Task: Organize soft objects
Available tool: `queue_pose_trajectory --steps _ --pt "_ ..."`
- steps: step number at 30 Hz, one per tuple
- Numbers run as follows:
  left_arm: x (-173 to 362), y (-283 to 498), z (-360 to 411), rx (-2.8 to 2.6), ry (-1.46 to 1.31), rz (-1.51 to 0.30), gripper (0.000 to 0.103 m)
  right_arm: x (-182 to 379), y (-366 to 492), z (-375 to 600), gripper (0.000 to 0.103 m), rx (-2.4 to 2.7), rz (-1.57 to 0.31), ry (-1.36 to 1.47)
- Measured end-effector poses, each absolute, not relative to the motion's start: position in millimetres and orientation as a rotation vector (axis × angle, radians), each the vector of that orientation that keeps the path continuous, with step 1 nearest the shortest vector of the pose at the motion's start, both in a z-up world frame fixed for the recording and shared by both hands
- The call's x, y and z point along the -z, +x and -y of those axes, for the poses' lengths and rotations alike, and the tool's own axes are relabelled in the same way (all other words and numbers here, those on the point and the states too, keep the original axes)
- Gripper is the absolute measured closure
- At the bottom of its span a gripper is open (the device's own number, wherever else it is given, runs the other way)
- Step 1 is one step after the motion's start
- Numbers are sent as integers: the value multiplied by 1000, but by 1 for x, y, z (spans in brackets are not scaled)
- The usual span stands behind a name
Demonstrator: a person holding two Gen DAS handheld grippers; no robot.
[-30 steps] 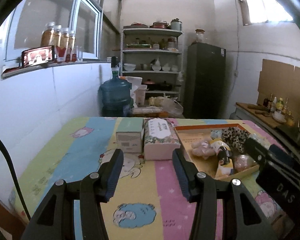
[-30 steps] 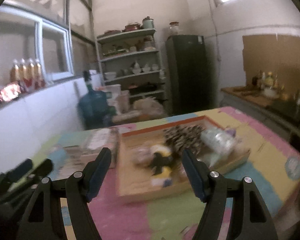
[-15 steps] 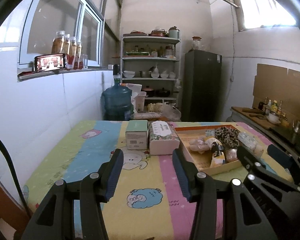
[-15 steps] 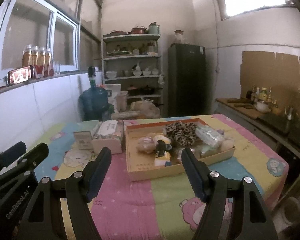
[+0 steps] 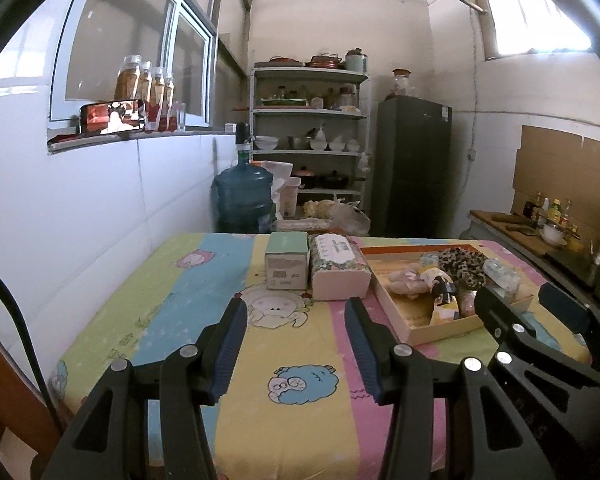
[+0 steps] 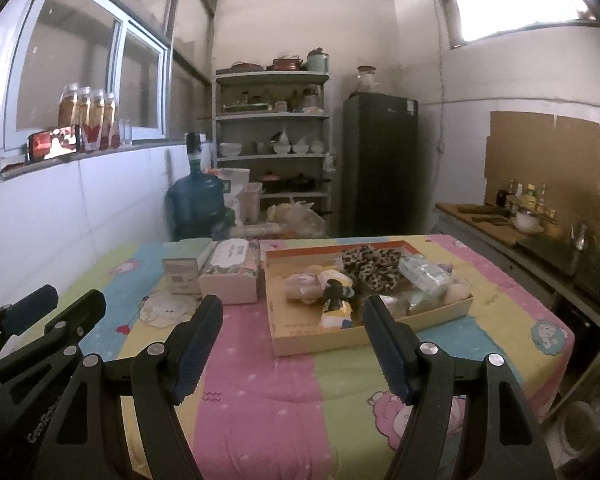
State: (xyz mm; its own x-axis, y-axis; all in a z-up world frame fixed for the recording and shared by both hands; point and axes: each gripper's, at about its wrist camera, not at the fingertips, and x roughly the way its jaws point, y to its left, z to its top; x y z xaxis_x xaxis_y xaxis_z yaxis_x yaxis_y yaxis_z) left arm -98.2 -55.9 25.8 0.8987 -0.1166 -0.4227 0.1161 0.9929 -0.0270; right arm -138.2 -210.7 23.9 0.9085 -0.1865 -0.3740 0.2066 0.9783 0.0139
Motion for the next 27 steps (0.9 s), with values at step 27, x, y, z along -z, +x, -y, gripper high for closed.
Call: queue_pose_trajectory --steps 27 --pt "-21 -95 53 105 -11 -449 52 -19 -133 206 29 183 -395 58"
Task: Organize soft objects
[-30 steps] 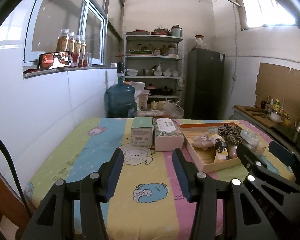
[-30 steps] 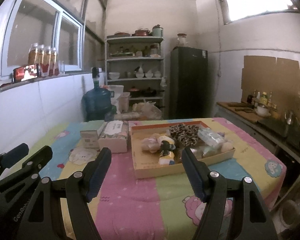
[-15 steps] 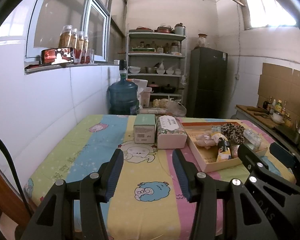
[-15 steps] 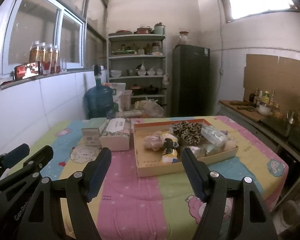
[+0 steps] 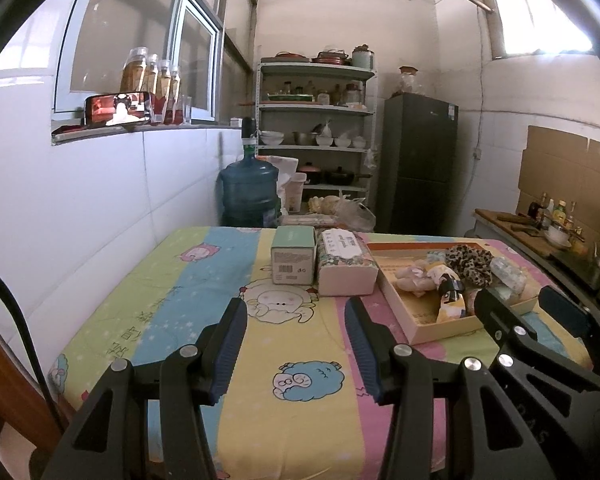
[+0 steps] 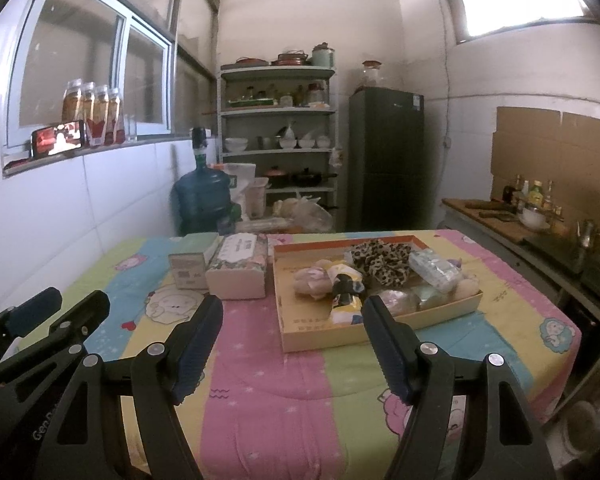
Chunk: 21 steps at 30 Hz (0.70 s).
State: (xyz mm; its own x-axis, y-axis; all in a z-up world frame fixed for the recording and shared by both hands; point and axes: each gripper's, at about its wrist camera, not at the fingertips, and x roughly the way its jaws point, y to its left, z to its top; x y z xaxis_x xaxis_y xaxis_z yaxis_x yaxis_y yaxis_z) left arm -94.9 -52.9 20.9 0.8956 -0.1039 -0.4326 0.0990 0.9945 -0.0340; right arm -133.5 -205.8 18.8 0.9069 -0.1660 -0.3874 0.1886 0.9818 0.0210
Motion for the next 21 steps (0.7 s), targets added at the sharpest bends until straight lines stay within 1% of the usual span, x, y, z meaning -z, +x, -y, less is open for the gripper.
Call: queue_pose_trajectory --steps 21 --pt "-19 -94 53 105 -8 -451 52 -17 -133 205 29 177 -399 63"
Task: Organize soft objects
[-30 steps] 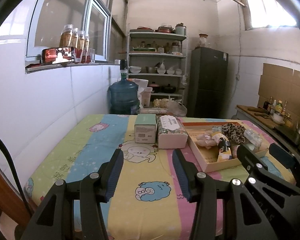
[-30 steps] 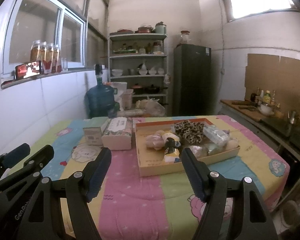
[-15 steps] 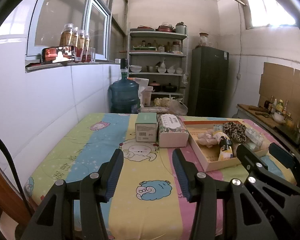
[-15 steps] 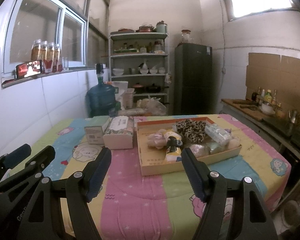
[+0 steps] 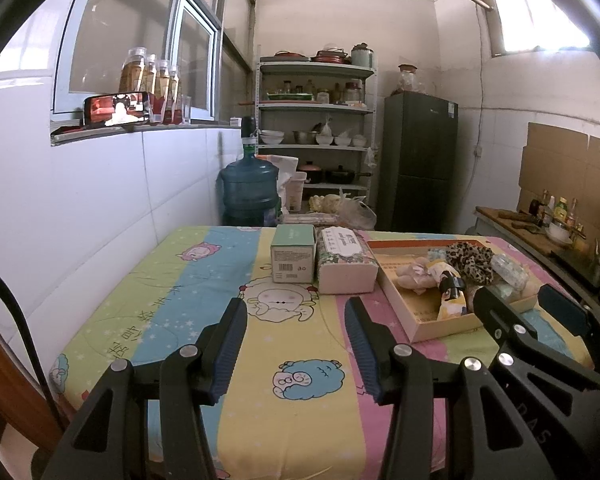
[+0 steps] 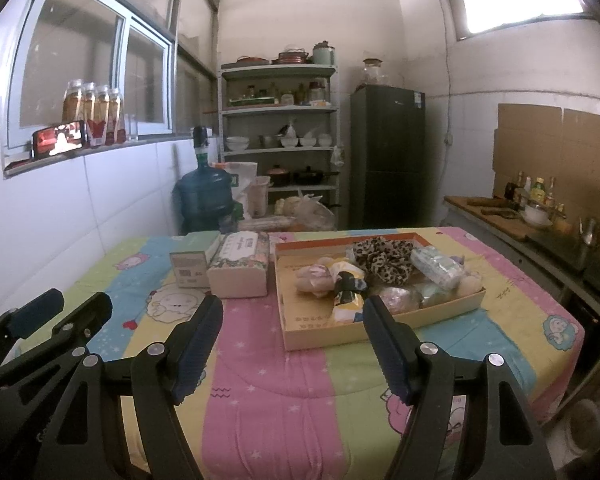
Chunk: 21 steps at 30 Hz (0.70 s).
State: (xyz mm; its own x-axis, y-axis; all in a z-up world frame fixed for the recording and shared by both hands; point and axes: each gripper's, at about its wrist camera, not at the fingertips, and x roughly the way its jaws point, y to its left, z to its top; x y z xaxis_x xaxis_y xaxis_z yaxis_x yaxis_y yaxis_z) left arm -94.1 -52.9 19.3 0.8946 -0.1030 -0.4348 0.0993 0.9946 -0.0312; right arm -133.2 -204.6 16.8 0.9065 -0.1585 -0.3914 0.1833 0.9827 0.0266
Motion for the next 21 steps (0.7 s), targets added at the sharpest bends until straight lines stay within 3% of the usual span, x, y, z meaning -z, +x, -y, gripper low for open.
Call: queue_pose_trajectory --steps 21 --pt "-18 -94 53 104 -7 -452 52 -17 -133 204 29 177 -399 63"
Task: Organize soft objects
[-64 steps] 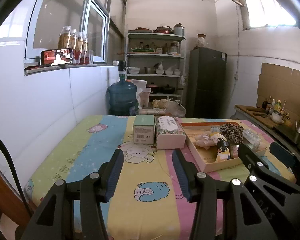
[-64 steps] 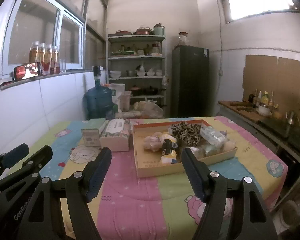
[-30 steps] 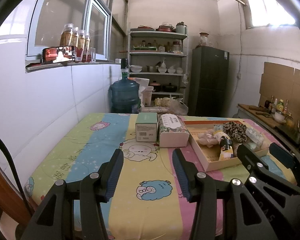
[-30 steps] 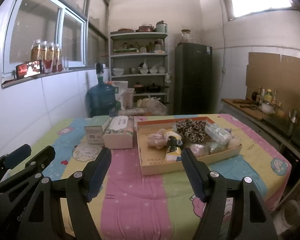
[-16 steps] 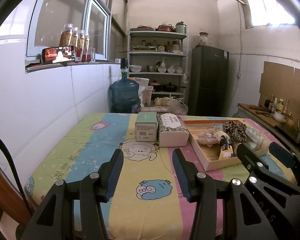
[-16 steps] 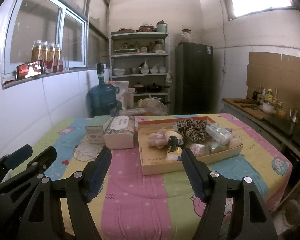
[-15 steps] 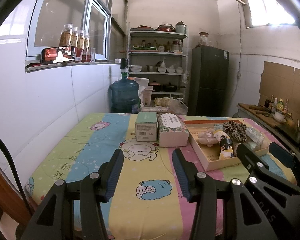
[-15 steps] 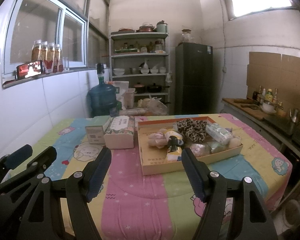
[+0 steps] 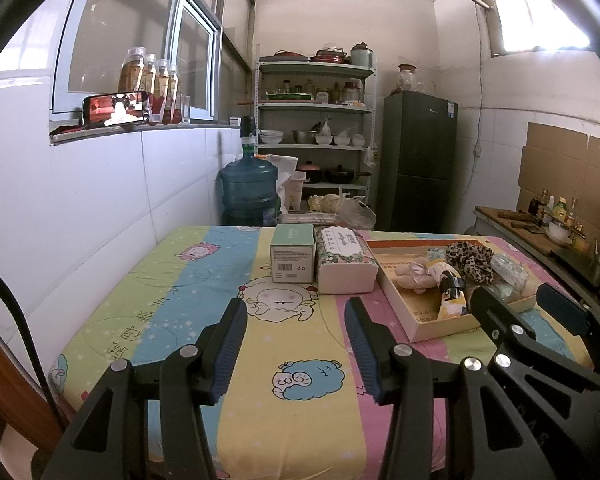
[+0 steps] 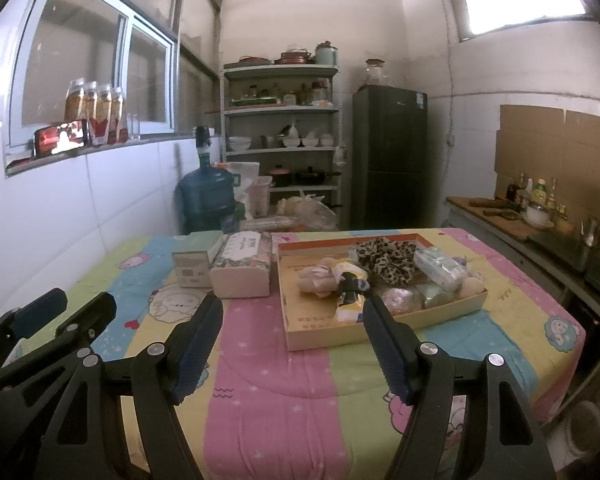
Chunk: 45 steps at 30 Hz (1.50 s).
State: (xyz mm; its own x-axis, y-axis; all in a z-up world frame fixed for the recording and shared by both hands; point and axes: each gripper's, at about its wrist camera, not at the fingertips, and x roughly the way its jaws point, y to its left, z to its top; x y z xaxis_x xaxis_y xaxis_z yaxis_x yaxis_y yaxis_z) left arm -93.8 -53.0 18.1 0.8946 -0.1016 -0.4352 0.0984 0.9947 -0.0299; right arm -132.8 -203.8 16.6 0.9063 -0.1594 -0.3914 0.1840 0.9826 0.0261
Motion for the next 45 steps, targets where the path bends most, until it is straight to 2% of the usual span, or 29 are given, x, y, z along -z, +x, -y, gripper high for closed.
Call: queue_pose_trajectory --steps 45 --pt "-13 -92 52 101 -7 -459 52 -17 -133 200 29 176 -401 66"
